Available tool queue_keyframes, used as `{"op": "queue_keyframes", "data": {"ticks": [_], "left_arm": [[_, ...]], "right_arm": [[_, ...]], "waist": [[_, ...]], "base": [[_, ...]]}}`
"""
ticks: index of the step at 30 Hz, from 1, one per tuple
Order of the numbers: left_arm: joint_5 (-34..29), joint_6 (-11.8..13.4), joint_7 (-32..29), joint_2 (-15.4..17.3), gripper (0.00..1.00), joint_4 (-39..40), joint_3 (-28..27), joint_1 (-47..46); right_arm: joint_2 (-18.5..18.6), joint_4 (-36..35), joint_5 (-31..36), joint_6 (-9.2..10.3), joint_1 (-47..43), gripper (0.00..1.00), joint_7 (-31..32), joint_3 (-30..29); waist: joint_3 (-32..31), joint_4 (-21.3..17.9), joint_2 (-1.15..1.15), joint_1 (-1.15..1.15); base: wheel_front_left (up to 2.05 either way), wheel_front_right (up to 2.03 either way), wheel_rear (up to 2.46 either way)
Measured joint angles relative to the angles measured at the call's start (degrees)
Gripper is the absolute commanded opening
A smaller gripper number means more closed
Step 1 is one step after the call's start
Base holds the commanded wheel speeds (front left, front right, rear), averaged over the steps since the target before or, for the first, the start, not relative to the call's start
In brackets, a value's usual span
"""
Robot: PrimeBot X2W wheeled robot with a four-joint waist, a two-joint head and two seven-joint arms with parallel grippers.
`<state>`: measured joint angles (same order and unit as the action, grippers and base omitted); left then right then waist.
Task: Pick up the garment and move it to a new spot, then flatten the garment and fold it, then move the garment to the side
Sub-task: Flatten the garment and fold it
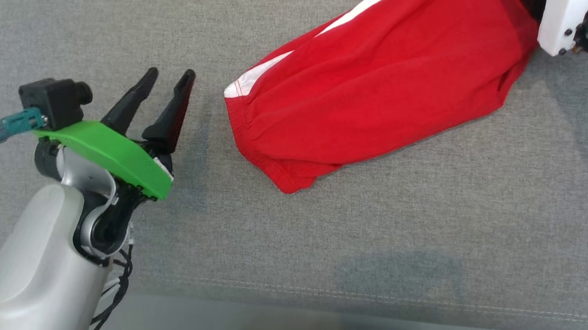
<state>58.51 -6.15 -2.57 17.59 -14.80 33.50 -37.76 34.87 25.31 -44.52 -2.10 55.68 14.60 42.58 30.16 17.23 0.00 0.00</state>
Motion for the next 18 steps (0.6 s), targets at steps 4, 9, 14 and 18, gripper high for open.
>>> {"op": "queue_keyframes", "data": {"ticks": [4,9,14,18], "left_arm": [[-4.3,2.11,4.66,1.18,1.0,-0.25,-0.34,2.36],[-7.19,4.5,8.09,0.93,1.0,0.08,1.19,6.75],[-7.37,6.84,9.77,-0.93,1.0,1.66,2.49,12.15],[-7.25,7.84,11.01,-1.03,1.0,2.86,2.45,13.94]], "right_arm": [[-1.19,2.71,-1.89,0.21,-3.89,1.0,-2.09,-0.05],[-1.25,6.08,-4.86,0.22,-8.57,1.0,-3.16,-1.07],[-0.2,8.37,-8.59,0.26,-11.41,1.0,-2.98,-3.1],[-0.71,8.58,-10.06,0.26,-11.52,1.0,-3.04,-4.47]], "waist": [[-2.59,-0.54,0.0,0.0],[-6.09,-0.85,0.0,0.0],[-8.87,0.6,0.0,0.0],[-9.21,2.52,0.0,0.0]], "base": [[0.0,0.0,0.0],[0.0,0.0,0.0],[0.0,0.0,0.0],[0.0,0.0,0.0]]}}
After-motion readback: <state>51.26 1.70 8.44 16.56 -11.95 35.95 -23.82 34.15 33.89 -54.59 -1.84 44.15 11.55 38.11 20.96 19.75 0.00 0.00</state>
